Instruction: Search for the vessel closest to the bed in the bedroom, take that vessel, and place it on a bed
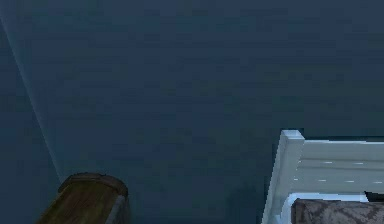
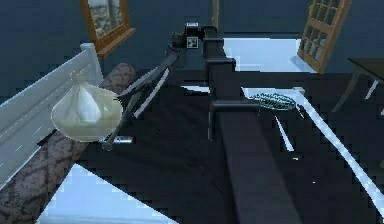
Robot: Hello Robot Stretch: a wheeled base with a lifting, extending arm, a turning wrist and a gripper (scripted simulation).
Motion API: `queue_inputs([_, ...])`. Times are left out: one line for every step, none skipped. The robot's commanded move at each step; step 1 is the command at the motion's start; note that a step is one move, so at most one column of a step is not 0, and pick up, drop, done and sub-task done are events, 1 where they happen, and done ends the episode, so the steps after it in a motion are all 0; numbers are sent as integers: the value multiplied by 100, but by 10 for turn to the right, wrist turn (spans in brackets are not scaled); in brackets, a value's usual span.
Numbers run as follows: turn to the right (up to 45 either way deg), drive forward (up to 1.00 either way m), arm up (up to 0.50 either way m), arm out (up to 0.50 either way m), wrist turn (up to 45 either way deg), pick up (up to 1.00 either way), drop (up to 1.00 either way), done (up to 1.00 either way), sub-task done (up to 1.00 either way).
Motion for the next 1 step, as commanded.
queue_inputs([0, 0, 0, 0, 450, 0, 0, 0, 0])
